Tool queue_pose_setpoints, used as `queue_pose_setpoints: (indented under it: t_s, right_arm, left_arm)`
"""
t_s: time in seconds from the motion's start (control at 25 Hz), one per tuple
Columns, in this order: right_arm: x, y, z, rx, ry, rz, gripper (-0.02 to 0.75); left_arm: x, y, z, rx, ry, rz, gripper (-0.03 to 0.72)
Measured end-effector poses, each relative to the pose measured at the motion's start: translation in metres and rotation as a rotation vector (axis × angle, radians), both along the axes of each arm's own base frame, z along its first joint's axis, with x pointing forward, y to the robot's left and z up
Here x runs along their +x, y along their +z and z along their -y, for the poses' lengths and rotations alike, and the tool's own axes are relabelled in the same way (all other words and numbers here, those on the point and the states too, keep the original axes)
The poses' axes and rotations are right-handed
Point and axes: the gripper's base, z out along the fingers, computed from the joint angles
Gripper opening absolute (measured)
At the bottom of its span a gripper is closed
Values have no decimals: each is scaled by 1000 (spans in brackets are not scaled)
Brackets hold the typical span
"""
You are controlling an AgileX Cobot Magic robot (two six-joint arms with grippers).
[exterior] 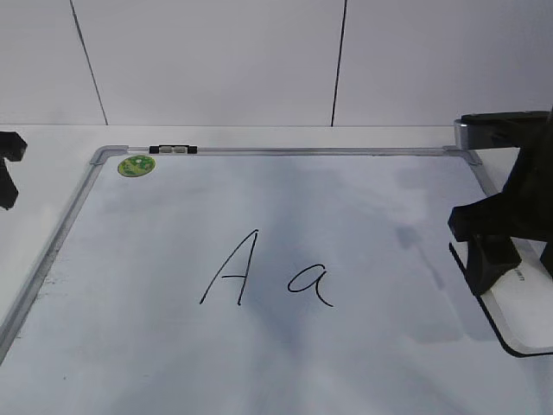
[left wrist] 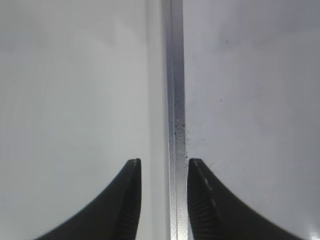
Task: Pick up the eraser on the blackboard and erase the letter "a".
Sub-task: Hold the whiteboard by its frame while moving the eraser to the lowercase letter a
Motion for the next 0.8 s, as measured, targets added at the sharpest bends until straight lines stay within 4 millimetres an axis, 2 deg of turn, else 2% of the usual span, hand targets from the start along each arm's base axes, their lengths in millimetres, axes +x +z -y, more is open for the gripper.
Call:
queue_pose_setpoints:
  t_s: [0.28, 0.48, 0.8]
  right_arm:
    - [0, 0, -1, 1, 7, -1, 560]
    - [0, 0, -1, 3, 8, -1, 560]
    - [0, 0, -1, 3, 11, -1, 560]
  left_arm:
    - [22, -44, 3, -14, 4, -150, 235]
    - [31, -63, 3, -17, 6, -197, 235]
    - [35, -83, 4, -17, 9, -250, 235]
